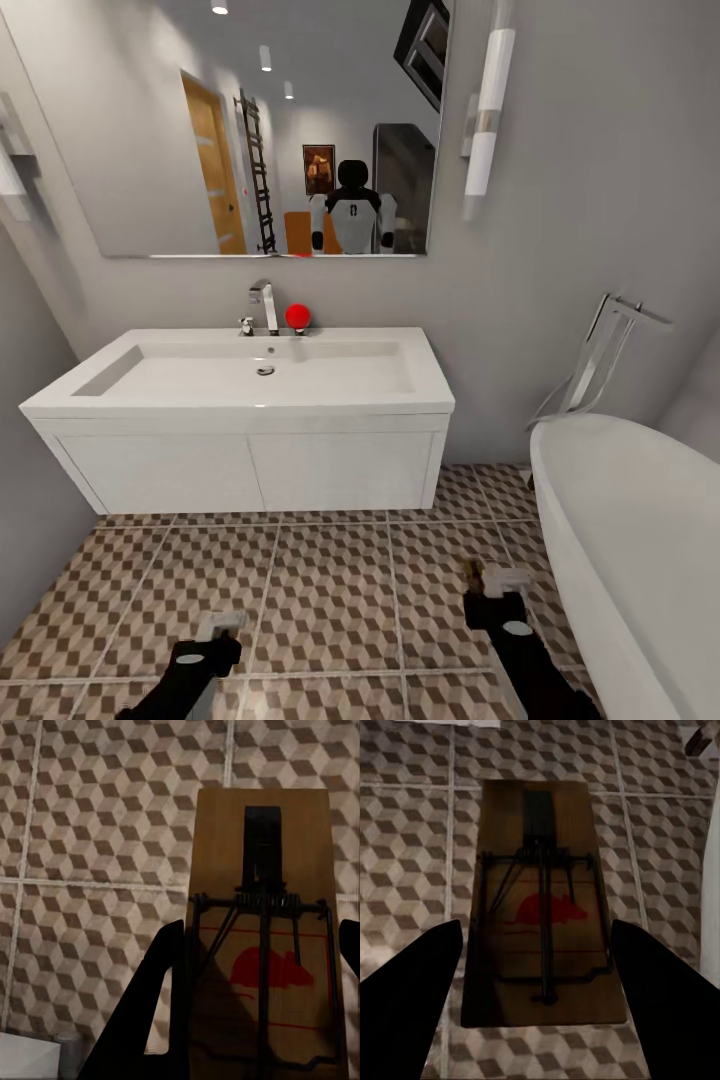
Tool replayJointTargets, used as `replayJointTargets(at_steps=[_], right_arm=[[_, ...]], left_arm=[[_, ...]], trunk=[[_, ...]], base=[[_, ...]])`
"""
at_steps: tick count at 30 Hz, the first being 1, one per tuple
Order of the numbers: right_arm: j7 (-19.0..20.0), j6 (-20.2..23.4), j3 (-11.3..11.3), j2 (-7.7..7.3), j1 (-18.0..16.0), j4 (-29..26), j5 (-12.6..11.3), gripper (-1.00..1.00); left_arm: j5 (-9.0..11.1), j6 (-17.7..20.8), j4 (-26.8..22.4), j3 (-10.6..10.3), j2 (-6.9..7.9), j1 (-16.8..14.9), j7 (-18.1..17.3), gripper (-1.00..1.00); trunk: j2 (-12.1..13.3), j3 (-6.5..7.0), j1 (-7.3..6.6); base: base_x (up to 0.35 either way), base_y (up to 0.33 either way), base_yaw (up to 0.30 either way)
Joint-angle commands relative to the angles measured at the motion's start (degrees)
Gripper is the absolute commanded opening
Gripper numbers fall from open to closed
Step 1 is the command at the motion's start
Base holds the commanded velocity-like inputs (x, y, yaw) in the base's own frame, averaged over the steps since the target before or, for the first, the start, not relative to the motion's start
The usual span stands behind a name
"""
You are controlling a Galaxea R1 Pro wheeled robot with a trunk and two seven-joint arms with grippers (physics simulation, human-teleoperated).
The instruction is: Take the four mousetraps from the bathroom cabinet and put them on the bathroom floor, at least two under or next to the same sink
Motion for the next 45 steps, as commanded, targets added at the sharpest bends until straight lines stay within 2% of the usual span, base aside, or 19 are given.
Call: replayJointTargets(at_steps=[1, 5, 7, 10, 12, 15, 23, 27, 30, 35, 45], right_arm=[[-0.2, 3.0, 0.1, 0.91, -2.0, -0.3, 0.4, -1.00], [-0.3, 7.7, 0.1, 3.23, -7.3, -0.5, 0.4, -1.00], [-0.2, 8.8, 0.1, 3.80, -9.5, -0.2, 0.4, -1.00], [0.1, 9.9, 0.1, 4.41, -10.8, 1.8, 0.3, -1.00], [0.3, 9.4, 0.2, 5.26, -11.2, 6.0, 0.3, -1.00], [0.3, 5.3, 0.5, 6.41, -11.4, 9.7, 0.4, -1.00], [0.3, 3.1, 1.1, 6.90, -11.5, 10.9, 0.4, -1.00], [0.3, 3.0, 3.6, 6.92, -11.5, 10.9, 0.4, -1.00], [0.3, 2.9, 4.4, 6.86, -11.5, 10.9, 0.4, -1.00], [0.3, 2.9, 4.6, 6.79, -11.5, 10.7, 0.4, -1.00], [0.2, 2.9, 4.6, 6.83, -11.5, 10.6, 0.4, -1.00]], left_arm=[[0.7, 1.0, -0.6, -0.5, 0.21, -0.1, 0.5, -1.00], [1.0, 3.3, -2.3, -0.5, 0.41, -0.2, 0.3, -1.00], [1.1, 5.0, -3.5, -0.5, 0.83, -0.3, 0.3, -1.00], [1.1, 5.8, -4.8, -0.6, 1.21, -0.3, 0.2, -1.00], [1.1, 6.0, -5.0, -0.7, 1.20, -0.3, 0.2, -1.00], [1.2, 6.1, -5.5, -0.7, 1.12, -0.3, 0.2, -1.00], [1.2, 6.1, -8.0, -0.8, 0.96, -0.3, 0.2, -1.00], [1.1, 6.2, -11.6, -0.7, 0.75, -0.3, 0.1, -1.00], [1.1, 6.4, -13.8, -0.7, 0.34, -0.3, 0.1, -1.00], [1.1, 6.4, -14.2, -0.9, -0.59, -0.3, 0.1, -1.00], [1.1, 6.3, -14.6, -1.2, -0.78, -0.2, 0.1, -1.00]], trunk=[[0.0, -0.07, 0.00], [0.0, -0.07, 0.00], [0.0, -0.07, 0.00], [0.0, -0.07, 0.00], [0.0, -0.07, 0.00], [0.0, -0.07, 0.00], [0.0, -0.07, 0.00], [0.0, -0.07, 0.00], [0.0, -0.07, 0.00], [0.0, -0.07, 0.00], [0.0, -0.07, 0.00]], base=[[0.000, 0.000, 0.000], [0.000, 0.000, 0.000], [0.000, 0.000, 0.000], [0.000, 0.000, 0.000], [0.000, 0.000, 0.000], [0.000, 0.000, 0.000], [0.000, 0.000, 0.000], [0.000, 0.000, 0.000], [0.000, 0.000, 0.000], [0.000, 0.000, 0.000], [0.000, 0.000, 0.000]])
